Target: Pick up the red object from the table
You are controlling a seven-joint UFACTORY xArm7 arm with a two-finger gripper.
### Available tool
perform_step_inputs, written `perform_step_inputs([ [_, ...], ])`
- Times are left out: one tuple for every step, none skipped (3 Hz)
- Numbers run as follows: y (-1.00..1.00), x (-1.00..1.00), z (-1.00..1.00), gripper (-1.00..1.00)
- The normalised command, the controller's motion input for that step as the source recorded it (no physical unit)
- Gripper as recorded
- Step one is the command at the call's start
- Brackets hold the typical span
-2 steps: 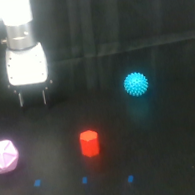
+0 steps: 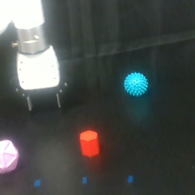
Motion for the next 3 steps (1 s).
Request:
perform_step_inputs([
  [-0.74,0.93,-0.55,0.86],
  [-1.0,1.0,-0.26,1.0],
  [-0.97,1.0,-0.06,0.97],
])
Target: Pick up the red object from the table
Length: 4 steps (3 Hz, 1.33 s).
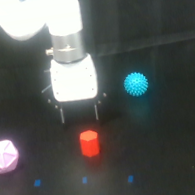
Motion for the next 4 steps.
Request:
perform_step_inputs([
  [-0.93,0.38,0.0,0.99],
  [-1.0,0.7,-0.83,1.0],
  [-1.0,0.31,-0.35,0.47],
  [-0.75,0.18,0.02,0.78],
])
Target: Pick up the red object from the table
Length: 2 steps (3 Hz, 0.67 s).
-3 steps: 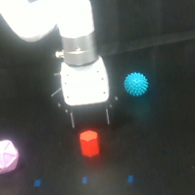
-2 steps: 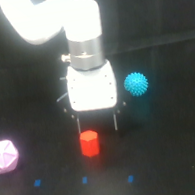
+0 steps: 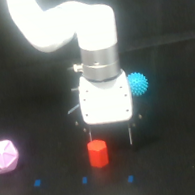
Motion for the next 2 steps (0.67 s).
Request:
perform_step_inputs([
  [-0.38,-0.7,-0.12,0.07],
  [-0.32,-0.15,-0.43,0.56],
])
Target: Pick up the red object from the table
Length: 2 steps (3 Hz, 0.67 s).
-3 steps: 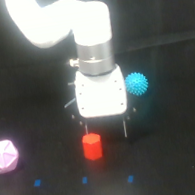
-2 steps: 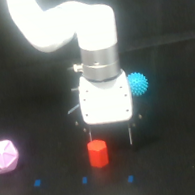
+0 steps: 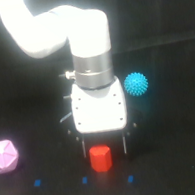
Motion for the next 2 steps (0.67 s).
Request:
perform_step_inputs([
  [0.07,0.26,-0.39,-1.0],
  [0.17,-0.39,0.06,-0.79],
])
